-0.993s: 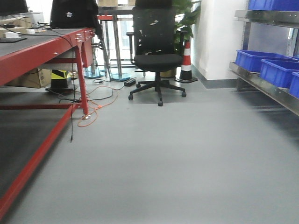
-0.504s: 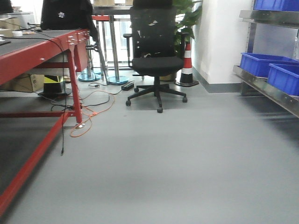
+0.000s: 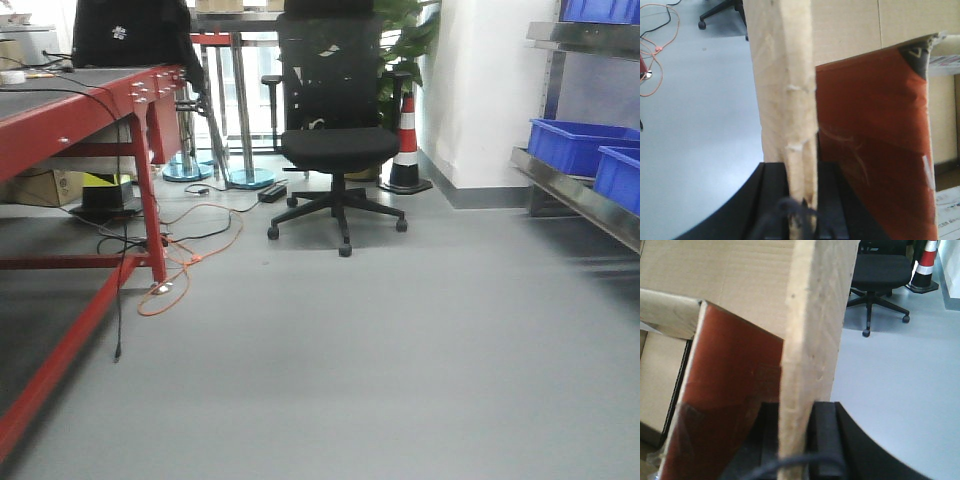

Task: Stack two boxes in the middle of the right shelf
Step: 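Drive holding the box toward the steel shelf with blue bins, then align the held box with the middle shelf level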

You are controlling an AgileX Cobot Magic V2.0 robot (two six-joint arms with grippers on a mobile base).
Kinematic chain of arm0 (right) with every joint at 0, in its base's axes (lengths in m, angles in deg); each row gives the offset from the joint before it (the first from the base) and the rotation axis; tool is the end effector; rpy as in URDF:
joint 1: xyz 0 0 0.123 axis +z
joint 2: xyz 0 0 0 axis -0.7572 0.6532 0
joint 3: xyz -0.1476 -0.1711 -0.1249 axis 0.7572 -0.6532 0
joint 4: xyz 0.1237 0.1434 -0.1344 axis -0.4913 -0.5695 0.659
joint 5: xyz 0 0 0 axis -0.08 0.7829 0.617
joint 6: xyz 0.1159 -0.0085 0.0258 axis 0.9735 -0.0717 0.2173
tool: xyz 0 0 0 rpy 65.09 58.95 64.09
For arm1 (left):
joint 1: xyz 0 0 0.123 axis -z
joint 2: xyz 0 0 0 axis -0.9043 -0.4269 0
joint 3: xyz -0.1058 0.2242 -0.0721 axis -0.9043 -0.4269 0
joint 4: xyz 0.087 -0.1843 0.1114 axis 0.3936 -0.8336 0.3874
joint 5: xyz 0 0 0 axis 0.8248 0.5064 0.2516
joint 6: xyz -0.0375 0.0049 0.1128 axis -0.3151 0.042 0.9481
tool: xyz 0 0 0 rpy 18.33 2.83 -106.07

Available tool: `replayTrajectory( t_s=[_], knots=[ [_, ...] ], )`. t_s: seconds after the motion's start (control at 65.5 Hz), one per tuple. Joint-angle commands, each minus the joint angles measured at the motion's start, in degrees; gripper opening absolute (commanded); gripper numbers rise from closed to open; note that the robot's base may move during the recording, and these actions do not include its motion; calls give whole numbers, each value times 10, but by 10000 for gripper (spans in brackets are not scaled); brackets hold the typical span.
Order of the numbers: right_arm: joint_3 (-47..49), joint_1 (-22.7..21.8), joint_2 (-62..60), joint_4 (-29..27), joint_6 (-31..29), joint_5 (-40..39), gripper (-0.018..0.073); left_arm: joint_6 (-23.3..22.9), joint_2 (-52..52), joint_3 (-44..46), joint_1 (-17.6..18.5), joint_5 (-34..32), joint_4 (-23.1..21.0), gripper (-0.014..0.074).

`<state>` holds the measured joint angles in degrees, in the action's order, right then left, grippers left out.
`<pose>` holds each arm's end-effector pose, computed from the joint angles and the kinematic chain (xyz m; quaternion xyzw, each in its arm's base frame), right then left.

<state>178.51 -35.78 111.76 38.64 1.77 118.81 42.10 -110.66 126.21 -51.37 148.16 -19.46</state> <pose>0.2629 0.0877 0.4617 -0.1341 0.8019 0.1641 0.5587 0.2780 -0.0733 0.4797 0.0726 0.8705 -0.1062 0.4751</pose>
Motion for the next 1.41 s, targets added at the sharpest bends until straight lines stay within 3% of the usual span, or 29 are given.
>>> replayTrajectory(
  t_s=[0.0,1.39],
  knots=[
    [5,-2,-11,8,-7,-53,-154,-2,6,5,-3,-12,18,-111],
    [5,-2,-11,8,-7,-53,-154,-2,6,5,-3,-13,18,-111]
  ],
)
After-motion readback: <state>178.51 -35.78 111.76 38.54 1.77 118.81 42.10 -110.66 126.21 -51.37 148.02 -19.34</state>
